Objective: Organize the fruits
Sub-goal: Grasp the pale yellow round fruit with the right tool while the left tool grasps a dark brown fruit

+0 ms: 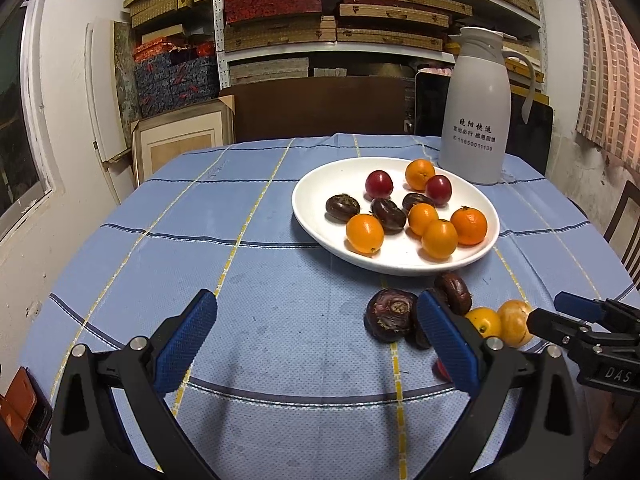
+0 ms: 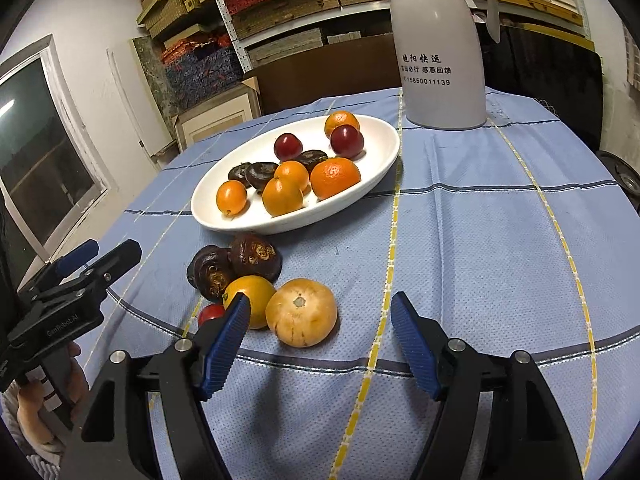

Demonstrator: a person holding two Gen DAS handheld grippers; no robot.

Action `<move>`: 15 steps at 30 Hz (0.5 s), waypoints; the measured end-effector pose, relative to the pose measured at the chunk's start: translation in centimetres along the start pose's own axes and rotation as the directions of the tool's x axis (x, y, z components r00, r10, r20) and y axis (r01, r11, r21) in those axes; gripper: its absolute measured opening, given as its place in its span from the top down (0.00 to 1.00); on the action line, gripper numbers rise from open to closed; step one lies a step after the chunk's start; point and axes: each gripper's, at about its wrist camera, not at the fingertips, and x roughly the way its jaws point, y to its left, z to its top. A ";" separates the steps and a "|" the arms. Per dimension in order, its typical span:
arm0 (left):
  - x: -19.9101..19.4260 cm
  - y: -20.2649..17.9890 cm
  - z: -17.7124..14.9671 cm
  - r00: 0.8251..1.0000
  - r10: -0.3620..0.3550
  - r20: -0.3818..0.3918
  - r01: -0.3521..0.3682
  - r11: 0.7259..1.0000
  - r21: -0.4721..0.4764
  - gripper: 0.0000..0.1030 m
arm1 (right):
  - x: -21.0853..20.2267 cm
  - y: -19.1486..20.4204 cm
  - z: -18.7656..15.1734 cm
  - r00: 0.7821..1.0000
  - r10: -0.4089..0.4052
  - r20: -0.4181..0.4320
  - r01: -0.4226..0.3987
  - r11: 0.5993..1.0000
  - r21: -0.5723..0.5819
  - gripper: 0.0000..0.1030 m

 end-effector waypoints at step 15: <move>1.4 0.2 -0.3 0.998 0.013 -0.069 -0.013 1.000 0.003 0.05 | 0.6 1.8 -0.6 0.999 0.015 -0.033 -0.018 0.995 -0.093 0.30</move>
